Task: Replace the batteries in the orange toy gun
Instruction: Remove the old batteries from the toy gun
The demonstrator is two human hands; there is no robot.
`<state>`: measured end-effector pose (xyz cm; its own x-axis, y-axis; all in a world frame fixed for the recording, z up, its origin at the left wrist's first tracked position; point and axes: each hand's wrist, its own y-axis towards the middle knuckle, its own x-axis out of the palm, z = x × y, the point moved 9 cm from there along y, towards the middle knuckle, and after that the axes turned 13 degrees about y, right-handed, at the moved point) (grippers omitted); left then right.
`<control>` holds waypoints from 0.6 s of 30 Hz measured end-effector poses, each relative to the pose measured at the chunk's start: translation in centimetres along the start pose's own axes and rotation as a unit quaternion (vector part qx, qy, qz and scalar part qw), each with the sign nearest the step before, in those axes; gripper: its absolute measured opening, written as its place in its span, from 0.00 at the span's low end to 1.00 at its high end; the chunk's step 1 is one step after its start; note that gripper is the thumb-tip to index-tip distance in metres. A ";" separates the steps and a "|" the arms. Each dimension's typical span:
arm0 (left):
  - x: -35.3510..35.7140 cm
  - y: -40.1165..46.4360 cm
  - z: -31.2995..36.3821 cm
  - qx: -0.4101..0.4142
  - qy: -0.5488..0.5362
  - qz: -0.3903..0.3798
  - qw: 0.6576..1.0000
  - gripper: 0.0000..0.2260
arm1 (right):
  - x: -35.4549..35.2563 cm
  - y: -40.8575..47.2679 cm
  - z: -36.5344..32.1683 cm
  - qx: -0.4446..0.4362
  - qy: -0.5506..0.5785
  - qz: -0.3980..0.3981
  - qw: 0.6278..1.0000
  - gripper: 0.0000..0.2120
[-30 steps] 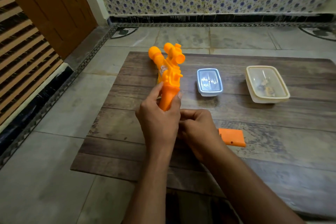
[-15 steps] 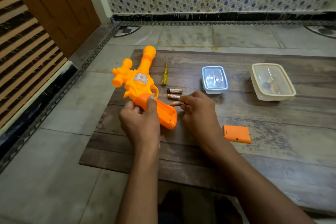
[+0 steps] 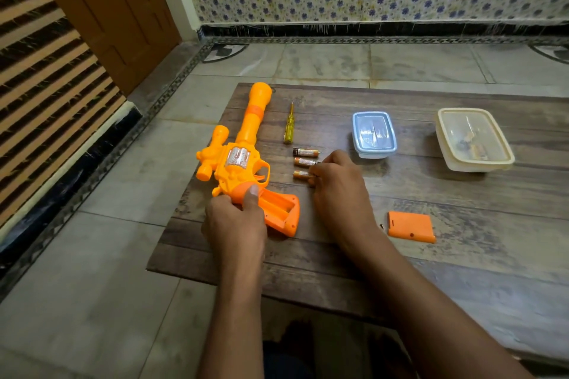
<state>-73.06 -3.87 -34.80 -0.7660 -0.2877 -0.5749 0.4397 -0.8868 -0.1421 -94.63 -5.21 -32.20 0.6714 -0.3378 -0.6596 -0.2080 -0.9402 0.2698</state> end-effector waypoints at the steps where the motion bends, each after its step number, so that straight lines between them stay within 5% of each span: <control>1: -0.2 0.0 0.2 0.004 0.015 0.004 1.000 0.19 | 0.0 0.0 0.0 -0.002 0.003 0.002 1.000 0.06; 13: -3.0 -1.6 2.1 0.033 0.095 0.083 0.991 0.18 | -0.9 0.0 -0.1 -0.004 0.038 0.018 0.999 0.05; 18: -3.6 -2.6 4.8 0.117 0.094 0.159 0.976 0.11 | -4.8 0.0 0.1 -0.031 0.065 0.095 0.993 0.06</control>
<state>-73.71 -2.24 -28.47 -0.4985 -0.5097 -0.7012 0.5053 -0.8281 0.2427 -97.95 -3.64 -29.12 0.7116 -0.4962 -0.4974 -0.2984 -0.8544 0.4254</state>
